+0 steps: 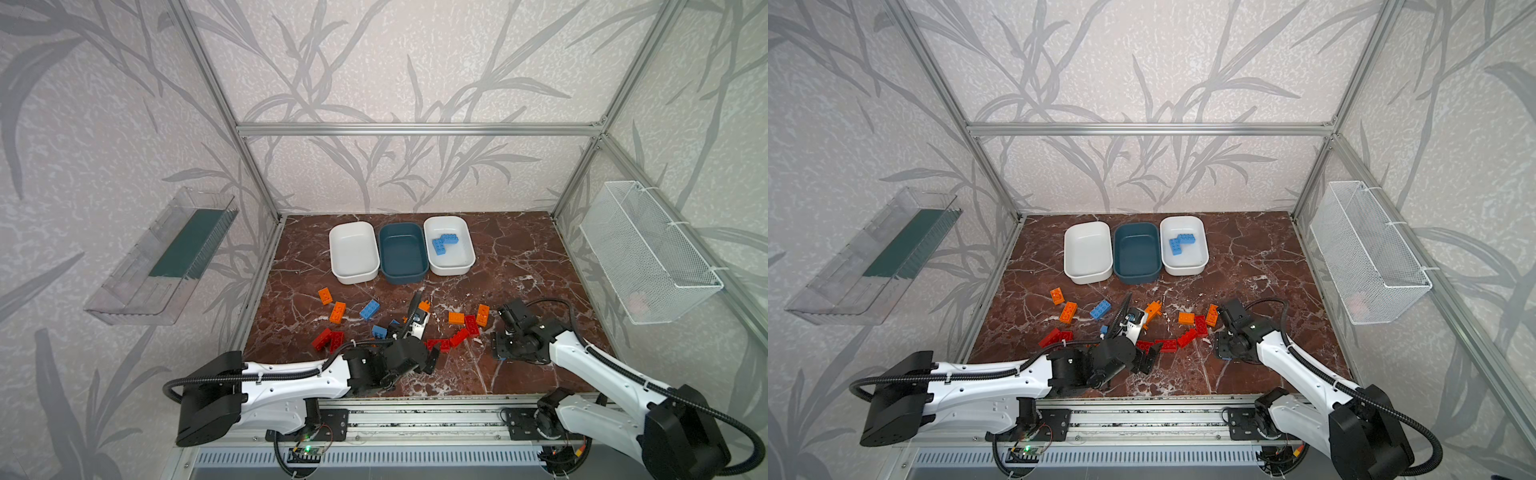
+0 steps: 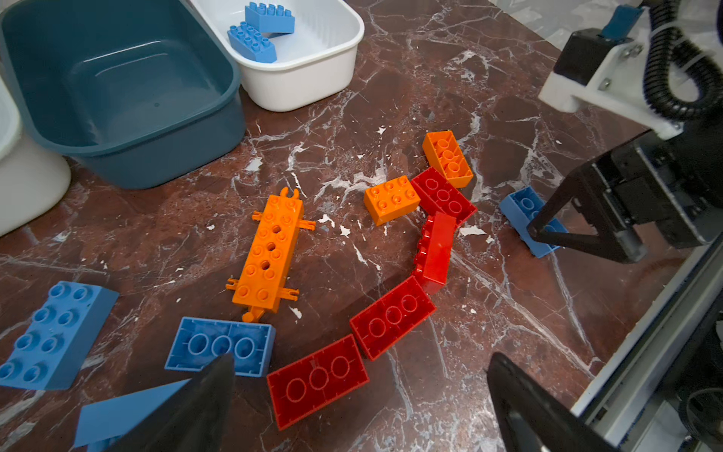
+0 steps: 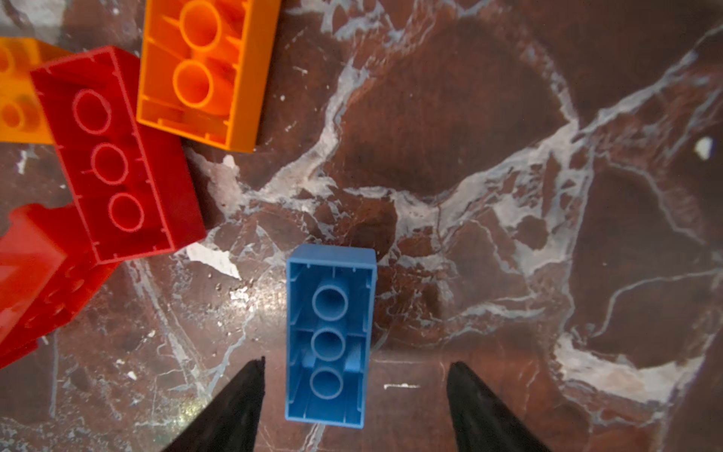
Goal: Sort the legos into containers by color
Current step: 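Return the right gripper to the bricks and grasp a third blue brick, then drop the blue brick in the white tub with the right gripper while the left withdraws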
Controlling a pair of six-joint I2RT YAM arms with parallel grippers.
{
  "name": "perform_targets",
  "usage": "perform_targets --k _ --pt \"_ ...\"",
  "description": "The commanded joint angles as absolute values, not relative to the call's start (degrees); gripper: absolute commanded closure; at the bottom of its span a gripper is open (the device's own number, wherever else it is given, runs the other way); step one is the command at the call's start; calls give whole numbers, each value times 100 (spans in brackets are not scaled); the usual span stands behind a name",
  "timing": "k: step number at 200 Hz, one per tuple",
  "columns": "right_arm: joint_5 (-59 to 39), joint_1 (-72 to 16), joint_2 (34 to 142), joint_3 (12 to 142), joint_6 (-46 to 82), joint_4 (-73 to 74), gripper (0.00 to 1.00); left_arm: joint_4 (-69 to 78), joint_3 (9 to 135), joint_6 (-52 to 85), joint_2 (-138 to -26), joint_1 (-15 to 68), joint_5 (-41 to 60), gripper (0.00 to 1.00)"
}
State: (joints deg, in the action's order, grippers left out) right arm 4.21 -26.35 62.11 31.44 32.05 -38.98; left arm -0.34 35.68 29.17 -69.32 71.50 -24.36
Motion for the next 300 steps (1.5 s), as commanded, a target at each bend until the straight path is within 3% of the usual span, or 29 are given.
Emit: perform_targets --k 1,53,88,117,164,195,253,300 --pt "361 -2647 6262 3125 3350 -3666 28 0 3676 2968 -6953 7190 -2580 1" --pt "212 -2647 7050 3275 3199 -3362 42 -155 3551 3004 -6796 7190 -2824 1" --pt "156 -2650 7598 3569 3120 -3428 63 -226 3421 3036 -6682 7190 -3017 1" --pt "234 -2648 7632 3757 3111 -3587 74 -308 3316 3035 -6576 7190 -3163 1" --pt "404 -2649 7426 4719 2829 -4060 77 -483 3145 3121 -6258 7181 -3561 1" --pt "448 -2647 7862 5596 2576 -3744 76 -585 3017 3152 -5997 7140 -3898 1" --pt "435 -2577 10149 8173 2012 -3806 76 -738 2827 3056 -5488 6619 -3821 1" --pt "29 -2259 12192 10685 1931 -4524 76 -584 2735 2969 -5308 5526 -3194 1"
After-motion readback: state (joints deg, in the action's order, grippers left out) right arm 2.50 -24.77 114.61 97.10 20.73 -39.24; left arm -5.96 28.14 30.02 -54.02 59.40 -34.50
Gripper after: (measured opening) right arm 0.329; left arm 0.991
